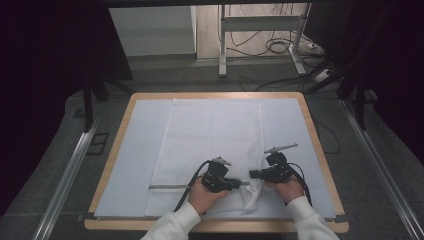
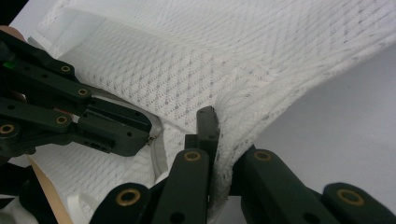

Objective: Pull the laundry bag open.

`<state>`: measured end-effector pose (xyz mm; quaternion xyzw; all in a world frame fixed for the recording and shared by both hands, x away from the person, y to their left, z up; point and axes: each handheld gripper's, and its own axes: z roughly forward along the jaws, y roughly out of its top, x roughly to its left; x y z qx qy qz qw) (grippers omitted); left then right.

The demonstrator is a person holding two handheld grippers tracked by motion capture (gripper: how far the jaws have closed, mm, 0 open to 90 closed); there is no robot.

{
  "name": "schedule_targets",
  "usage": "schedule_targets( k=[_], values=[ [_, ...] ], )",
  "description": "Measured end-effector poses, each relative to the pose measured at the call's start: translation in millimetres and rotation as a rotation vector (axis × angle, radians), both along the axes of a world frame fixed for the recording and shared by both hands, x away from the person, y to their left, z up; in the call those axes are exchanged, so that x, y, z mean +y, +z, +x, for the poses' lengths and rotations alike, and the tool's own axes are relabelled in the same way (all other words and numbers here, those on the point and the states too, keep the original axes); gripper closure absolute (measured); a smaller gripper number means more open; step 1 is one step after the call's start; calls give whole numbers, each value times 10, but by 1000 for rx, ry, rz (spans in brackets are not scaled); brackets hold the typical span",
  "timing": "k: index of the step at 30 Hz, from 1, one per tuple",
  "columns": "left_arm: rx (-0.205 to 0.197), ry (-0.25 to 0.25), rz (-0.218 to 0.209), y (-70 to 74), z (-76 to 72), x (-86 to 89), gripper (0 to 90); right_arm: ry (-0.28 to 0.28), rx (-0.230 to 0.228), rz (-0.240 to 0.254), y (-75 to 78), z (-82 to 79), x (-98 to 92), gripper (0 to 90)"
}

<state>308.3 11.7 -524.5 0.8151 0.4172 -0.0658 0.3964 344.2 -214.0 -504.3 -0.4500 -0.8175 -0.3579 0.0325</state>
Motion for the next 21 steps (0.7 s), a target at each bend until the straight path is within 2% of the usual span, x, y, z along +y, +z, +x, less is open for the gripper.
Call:
schedule_targets(
  k=[9, 19, 21],
  values=[
    [19, 13, -6, -24, 1, 119, 870, 3, -8, 10, 10, 4, -19, 888],
    [17, 8, -5, -16, -13, 164, 870, 8, -5, 8, 5, 0, -20, 887],
    [9, 8, 7, -17, -20, 163, 870, 11, -4, 9, 1, -2, -15, 888]
  ],
)
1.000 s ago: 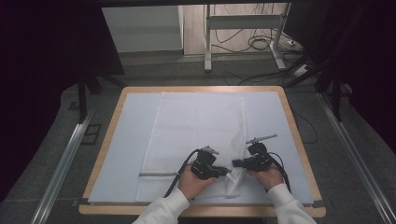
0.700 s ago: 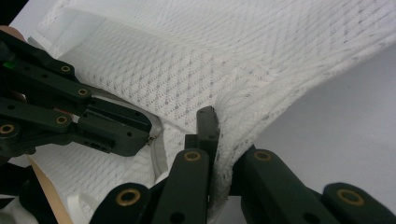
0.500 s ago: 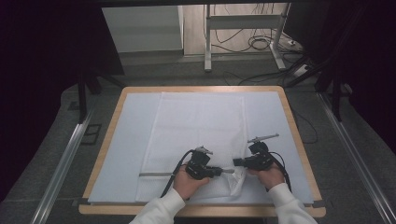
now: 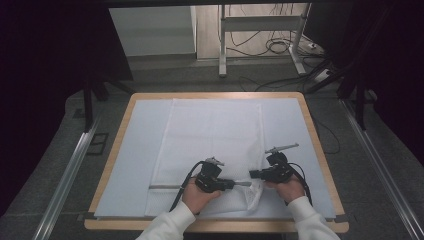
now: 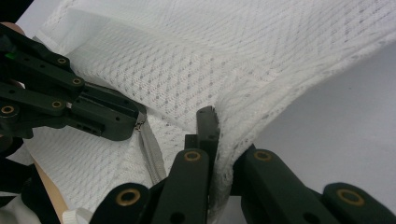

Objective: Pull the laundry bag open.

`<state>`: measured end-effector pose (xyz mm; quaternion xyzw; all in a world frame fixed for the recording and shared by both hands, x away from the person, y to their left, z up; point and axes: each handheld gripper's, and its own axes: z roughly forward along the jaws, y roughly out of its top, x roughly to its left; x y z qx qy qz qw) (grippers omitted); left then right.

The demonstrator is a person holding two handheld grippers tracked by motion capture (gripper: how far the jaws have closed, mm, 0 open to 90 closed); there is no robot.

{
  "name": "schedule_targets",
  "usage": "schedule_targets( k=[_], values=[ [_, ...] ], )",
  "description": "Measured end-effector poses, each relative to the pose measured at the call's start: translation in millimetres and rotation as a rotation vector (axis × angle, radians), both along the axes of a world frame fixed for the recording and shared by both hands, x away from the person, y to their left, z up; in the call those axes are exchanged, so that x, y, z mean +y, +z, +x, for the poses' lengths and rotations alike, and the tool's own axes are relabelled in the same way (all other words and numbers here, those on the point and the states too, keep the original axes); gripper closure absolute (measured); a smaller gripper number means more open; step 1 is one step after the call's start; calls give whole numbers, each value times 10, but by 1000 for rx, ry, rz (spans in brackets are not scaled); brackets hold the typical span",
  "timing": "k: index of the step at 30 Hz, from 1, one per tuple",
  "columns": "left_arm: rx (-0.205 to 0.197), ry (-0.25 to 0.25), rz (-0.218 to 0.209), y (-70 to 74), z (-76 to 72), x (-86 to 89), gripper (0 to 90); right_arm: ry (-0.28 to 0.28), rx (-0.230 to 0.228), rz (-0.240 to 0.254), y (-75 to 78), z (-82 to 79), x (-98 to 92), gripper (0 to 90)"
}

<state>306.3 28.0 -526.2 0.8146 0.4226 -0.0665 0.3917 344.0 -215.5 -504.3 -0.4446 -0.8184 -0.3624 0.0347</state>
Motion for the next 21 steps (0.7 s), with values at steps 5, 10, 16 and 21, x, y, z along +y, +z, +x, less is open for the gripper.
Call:
schedule_targets(
  k=[5, 10, 16, 21],
  values=[
    [9, 1, -9, -2, 8, 26, 870, 0, 4, -2, -3, 1, -3, 887],
    [20, 2, -14, -8, 12, 70, 870, 4, 5, -1, -10, -1, 4, 888],
    [20, 9, -14, -15, 13, 140, 870, 3, 6, -2, -13, 2, -3, 887],
    [30, 20, -22, -37, 16, 195, 870, 2, 4, -1, -13, 1, -3, 887]
  ],
)
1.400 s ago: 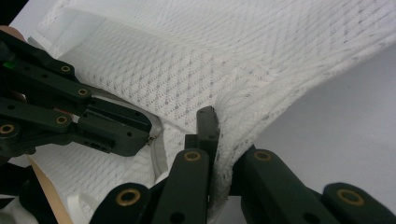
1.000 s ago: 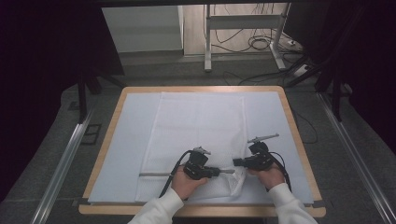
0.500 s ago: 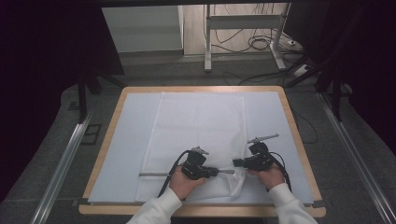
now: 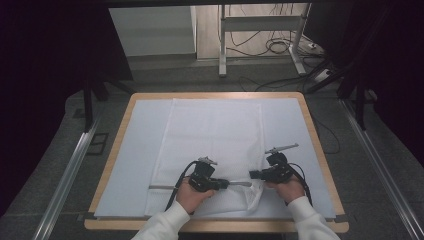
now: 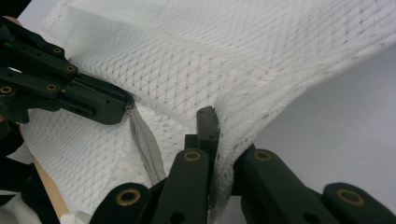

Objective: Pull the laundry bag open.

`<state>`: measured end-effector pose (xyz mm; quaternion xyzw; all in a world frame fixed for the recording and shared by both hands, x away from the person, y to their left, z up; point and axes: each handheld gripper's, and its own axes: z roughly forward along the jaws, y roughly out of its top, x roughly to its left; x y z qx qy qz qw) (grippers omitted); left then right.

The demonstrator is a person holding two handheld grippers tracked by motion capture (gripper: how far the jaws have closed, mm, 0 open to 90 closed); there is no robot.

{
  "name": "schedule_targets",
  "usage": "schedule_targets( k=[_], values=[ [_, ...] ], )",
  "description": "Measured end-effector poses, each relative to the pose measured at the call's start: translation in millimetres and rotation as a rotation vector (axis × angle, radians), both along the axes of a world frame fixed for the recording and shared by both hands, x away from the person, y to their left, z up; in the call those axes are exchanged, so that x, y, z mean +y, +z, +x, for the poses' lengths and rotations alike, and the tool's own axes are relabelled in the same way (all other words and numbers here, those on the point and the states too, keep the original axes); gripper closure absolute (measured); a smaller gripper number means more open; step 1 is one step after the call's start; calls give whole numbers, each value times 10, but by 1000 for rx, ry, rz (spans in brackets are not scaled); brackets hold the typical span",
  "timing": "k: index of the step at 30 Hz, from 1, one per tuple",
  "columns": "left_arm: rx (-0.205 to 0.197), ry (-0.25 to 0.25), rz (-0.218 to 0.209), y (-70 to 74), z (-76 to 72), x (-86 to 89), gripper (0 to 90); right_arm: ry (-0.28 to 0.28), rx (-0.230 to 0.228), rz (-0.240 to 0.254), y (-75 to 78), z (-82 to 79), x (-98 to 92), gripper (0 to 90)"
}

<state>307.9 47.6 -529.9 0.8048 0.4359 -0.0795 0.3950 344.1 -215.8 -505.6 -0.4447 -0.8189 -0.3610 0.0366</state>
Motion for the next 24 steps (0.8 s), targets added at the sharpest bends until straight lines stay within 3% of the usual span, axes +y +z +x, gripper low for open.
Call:
schedule_targets(
  k=[24],
  values=[
    [3, 6, 4, -8, -38, 145, 870, 4, -5, -5, -4, -6, 6, 887]
  ],
)
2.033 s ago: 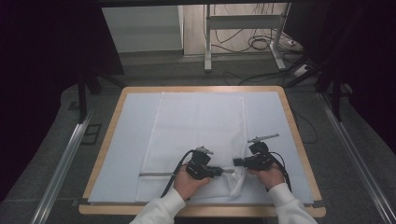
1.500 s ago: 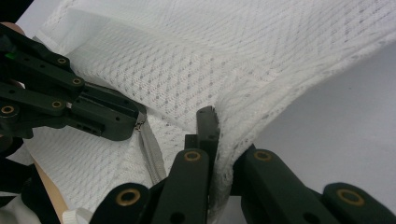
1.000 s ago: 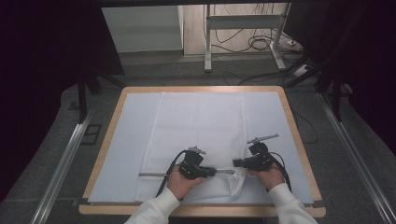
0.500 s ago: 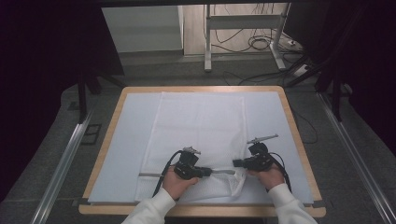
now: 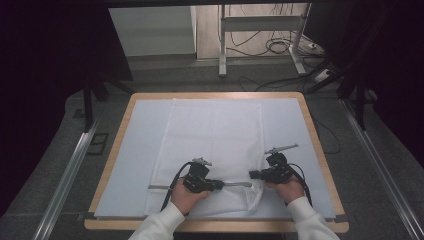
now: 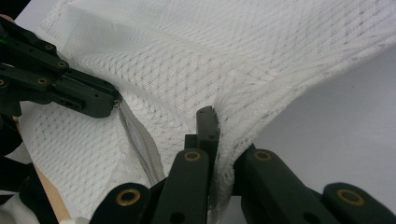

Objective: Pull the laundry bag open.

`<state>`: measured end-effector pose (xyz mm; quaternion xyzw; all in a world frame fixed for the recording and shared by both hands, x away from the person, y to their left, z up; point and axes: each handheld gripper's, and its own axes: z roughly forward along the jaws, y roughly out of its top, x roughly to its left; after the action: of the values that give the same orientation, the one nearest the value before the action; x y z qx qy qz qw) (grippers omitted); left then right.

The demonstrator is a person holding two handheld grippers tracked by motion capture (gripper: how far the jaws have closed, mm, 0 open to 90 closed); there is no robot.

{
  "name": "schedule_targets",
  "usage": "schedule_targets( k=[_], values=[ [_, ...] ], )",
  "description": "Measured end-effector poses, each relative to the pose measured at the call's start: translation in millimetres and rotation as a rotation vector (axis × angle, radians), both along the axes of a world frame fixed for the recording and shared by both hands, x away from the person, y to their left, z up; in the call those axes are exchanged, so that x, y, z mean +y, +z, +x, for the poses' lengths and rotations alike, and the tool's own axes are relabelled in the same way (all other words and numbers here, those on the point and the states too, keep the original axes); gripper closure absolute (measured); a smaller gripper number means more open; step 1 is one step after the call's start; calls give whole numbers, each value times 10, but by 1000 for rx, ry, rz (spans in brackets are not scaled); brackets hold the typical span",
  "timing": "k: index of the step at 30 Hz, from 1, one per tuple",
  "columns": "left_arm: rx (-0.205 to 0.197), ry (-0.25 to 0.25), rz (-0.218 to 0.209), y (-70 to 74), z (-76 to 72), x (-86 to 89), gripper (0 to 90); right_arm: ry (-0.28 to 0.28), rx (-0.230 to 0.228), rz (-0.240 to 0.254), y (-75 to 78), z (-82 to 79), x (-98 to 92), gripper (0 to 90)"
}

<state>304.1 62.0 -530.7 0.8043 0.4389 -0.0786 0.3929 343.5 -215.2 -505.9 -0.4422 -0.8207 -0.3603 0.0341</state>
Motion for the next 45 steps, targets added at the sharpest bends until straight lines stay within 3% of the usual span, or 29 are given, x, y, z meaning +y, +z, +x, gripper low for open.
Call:
schedule_targets(
  k=[17, 23, 45],
  values=[
    [13, 33, -29, 5, -13, 155, 870, -3, -5, 4, -3, 0, -15, 887],
    [10, 35, -14, -2, -30, 203, 870, -2, -6, 3, -6, -2, -11, 887],
    [16, 74, -34, 16, -48, 414, 870, -8, -5, 3, -14, 7, -20, 887]
  ],
)
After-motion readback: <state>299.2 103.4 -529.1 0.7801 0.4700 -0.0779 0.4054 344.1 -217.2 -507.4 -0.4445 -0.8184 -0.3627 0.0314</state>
